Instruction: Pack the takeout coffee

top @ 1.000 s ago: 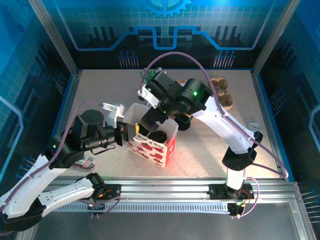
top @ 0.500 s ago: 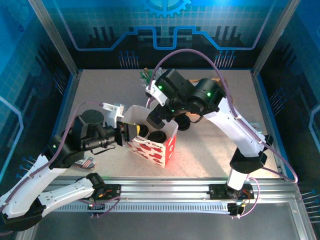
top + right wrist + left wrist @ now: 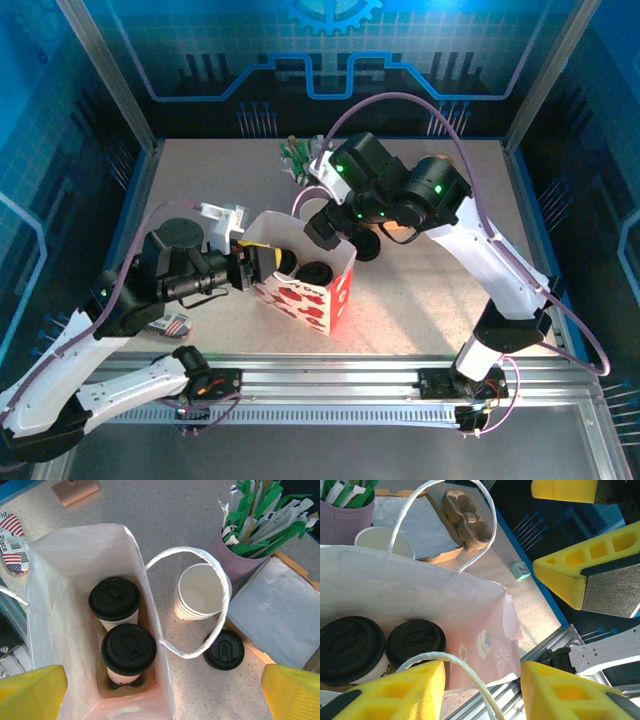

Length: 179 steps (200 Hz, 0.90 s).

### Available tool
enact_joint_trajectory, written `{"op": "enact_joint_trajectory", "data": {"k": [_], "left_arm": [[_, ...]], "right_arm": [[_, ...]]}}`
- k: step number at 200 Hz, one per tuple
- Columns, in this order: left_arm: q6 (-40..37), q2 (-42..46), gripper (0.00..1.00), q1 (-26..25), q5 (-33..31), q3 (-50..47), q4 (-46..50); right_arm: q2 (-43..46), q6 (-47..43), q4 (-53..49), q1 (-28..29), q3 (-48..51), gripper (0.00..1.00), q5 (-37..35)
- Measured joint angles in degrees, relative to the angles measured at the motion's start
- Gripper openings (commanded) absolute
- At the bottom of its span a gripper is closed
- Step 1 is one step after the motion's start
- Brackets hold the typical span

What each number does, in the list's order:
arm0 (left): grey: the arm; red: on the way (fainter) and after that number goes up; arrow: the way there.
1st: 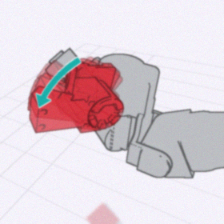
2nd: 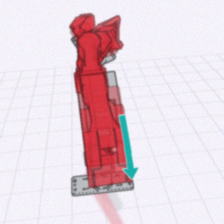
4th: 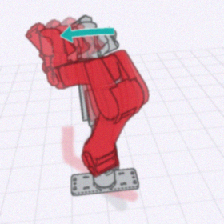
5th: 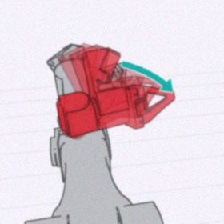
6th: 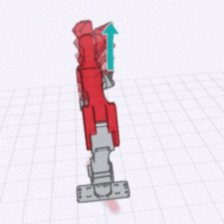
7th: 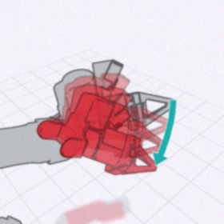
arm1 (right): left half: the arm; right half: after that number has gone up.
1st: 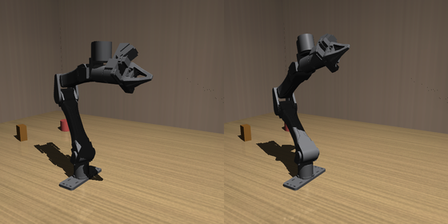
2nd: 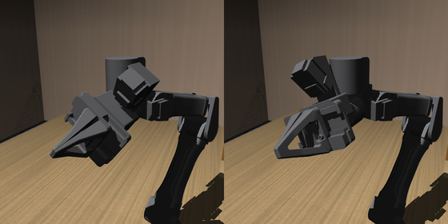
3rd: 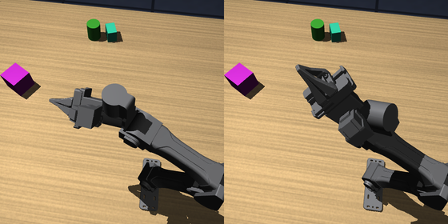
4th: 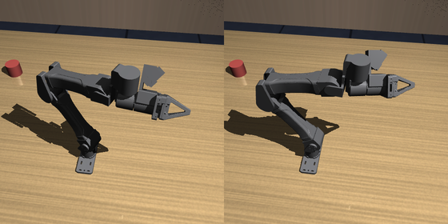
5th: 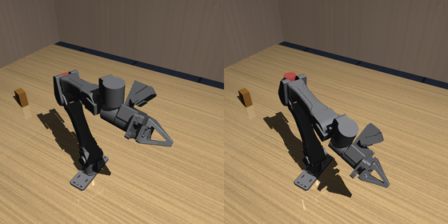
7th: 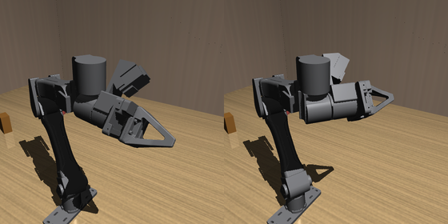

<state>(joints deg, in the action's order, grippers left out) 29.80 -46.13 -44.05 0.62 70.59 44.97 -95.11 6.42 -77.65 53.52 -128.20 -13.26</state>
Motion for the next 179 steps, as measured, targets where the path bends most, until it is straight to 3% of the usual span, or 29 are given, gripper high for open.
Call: {"op": "enact_joint_trajectory", "data": {"k": [77,179], "left_arm": [[-1.4,-0.6,0.59,0.0,-2.0,3.9,1.6],[-6.5,-2.6,0.85,0.0,-8.7,12.7,4.4]], "right_arm": [[4.5,1.6,4.0,-3.4,5.0,1.00,-0.9],[13.4,4.8,13.5,-11.1,16.3,1.00,-1.1]]}}
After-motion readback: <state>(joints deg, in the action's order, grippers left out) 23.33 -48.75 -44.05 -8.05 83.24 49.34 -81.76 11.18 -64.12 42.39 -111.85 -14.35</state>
